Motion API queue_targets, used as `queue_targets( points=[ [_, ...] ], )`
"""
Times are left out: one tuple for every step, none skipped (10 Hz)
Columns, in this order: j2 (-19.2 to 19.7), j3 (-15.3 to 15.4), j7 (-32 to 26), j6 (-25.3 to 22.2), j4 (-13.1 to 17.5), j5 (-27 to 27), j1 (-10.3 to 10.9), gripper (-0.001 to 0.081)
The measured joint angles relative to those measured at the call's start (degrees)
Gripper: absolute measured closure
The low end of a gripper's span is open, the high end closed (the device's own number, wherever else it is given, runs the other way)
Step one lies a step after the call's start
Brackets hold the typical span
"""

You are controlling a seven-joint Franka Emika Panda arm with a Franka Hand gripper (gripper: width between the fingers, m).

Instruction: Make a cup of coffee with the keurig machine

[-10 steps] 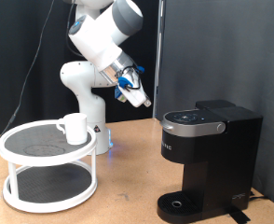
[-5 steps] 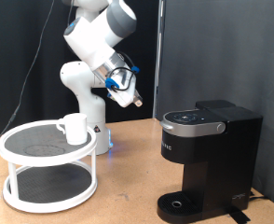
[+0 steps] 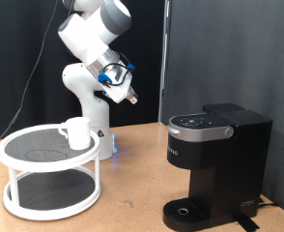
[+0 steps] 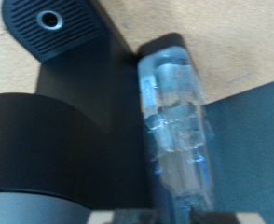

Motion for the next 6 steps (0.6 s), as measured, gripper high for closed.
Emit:
queue_targets(
  points=[
    [0.21, -0.89, 0.33, -3.31, 0.24, -0.05, -0.04, 0.0806],
    [0.25, -2.28, 0.55, -6.67, 0.58, -0.51, -0.24, 0.0806],
    [0.22, -3.29, 0.73, -8.74, 0.77, -2.09, -0.82, 0.0806],
    [-0.09, -3.66, 0.75, -9.98, 0.73, -4.2, -1.79, 0.0806],
    [-0.97, -3.9, 0.74, -10.85, 0.34, -6.29, -2.9, 0.0806],
    [-2.49, -4.07, 0.52, -11.35, -0.51, -8.28, -4.08, 0.0806]
  ],
)
